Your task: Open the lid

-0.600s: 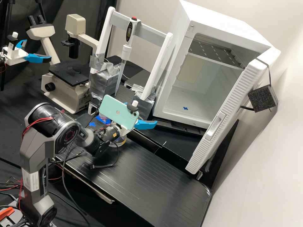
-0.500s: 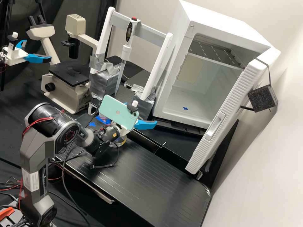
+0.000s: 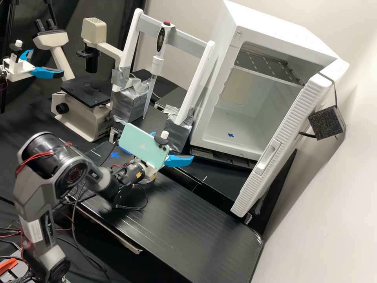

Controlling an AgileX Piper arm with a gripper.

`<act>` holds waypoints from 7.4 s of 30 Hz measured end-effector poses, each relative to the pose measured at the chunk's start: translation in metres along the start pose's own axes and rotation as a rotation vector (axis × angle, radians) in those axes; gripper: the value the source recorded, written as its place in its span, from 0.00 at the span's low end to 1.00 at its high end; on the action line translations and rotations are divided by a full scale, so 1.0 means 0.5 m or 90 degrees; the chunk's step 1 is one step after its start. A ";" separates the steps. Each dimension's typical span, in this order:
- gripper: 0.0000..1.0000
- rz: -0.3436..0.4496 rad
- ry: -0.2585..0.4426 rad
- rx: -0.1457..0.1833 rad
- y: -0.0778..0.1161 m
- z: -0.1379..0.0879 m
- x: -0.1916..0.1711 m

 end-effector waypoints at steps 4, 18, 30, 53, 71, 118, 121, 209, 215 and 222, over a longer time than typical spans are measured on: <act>1.00 0.036 0.053 0.000 0.017 -0.010 -0.078; 1.00 0.011 0.103 -0.030 0.013 0.002 -0.198; 1.00 -0.065 0.092 -0.043 0.001 0.021 -0.203; 1.00 -0.105 0.057 -0.022 -0.015 0.048 -0.192; 0.00 -0.119 0.051 -0.025 -0.022 0.053 -0.188; 0.00 -0.116 0.033 -0.011 -0.017 0.063 -0.191; 0.00 -0.097 0.018 -0.004 -0.006 0.068 -0.196; 1.00 -0.083 0.025 -0.009 -0.005 0.068 -0.191; 1.00 -0.081 0.030 -0.006 -0.001 0.064 -0.196; 1.00 -0.083 0.032 -0.008 -0.001 0.063 -0.197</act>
